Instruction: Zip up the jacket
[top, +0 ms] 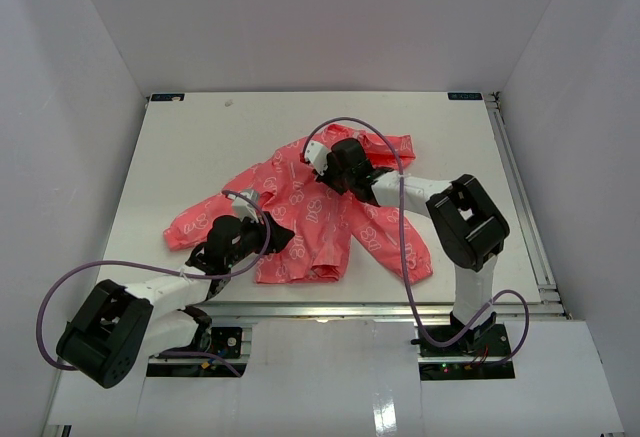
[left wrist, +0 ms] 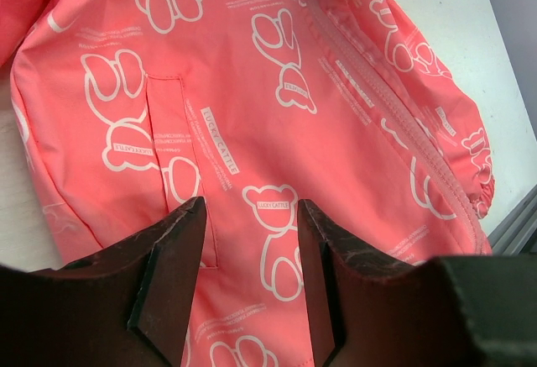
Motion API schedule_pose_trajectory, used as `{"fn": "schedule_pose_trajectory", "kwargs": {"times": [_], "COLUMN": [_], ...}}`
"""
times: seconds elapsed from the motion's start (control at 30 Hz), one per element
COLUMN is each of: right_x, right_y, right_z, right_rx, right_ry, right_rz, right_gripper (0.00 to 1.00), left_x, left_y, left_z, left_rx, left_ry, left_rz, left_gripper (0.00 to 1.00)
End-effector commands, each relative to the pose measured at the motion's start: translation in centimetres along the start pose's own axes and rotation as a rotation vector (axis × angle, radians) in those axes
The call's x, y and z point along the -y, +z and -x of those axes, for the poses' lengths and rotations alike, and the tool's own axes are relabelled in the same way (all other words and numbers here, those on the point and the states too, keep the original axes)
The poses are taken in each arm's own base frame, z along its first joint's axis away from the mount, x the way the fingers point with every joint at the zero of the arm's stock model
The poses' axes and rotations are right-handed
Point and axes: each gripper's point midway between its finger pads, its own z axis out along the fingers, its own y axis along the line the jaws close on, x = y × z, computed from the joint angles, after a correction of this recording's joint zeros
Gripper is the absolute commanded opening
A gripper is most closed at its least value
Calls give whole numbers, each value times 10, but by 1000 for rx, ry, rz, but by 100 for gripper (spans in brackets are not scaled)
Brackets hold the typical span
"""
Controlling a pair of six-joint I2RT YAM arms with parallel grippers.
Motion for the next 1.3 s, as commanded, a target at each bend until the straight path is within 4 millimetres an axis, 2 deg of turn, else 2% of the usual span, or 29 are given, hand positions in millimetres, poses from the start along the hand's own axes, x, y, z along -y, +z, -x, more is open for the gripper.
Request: {"fn": "schedule_pose_trajectory", "kwargs": {"times": [0.0, 0.17, 0.37, 0.4, 0.5, 0.6, 0.7, 0.93, 1.03, 1.27], "right_x": [38, 45, 38, 34, 24, 16, 12, 10, 15, 15], "right_y": [-5, -28, -35, -36, -39, -39, -35, -4, 6, 17], "right_z": [31, 48, 55, 55, 57, 52, 46, 21, 18, 0], "right_rx": [65, 144, 168, 163, 171, 154, 128, 36, 8, -57], "right_ry": [18, 35, 31, 31, 27, 43, 67, 71, 79, 123], "right_rz": [-132, -167, -121, -105, -78, -74, -78, -87, -98, -105], "right_gripper": [8, 8, 8, 10, 34, 40, 46, 50, 53, 52], "left_x": [-3, -2, 7, 7, 8, 2, 1, -1, -1, -1], "left_y": [0, 1, 6, 7, 7, 7, 8, 6, 5, 5], "left_z": [6, 9, 11, 11, 12, 6, 4, 1, 3, 5], "left_rx": [29, 36, 16, 11, 15, 13, 9, 5, 13, 19], "left_ry": [-1, 0, 15, 17, 10, 0, -2, 0, 4, 5], "left_rz": [19, 16, -25, -24, -29, -9, -10, -4, -2, 2], "left_gripper": [58, 58, 58, 58, 58, 58, 58, 58, 58, 58]}}
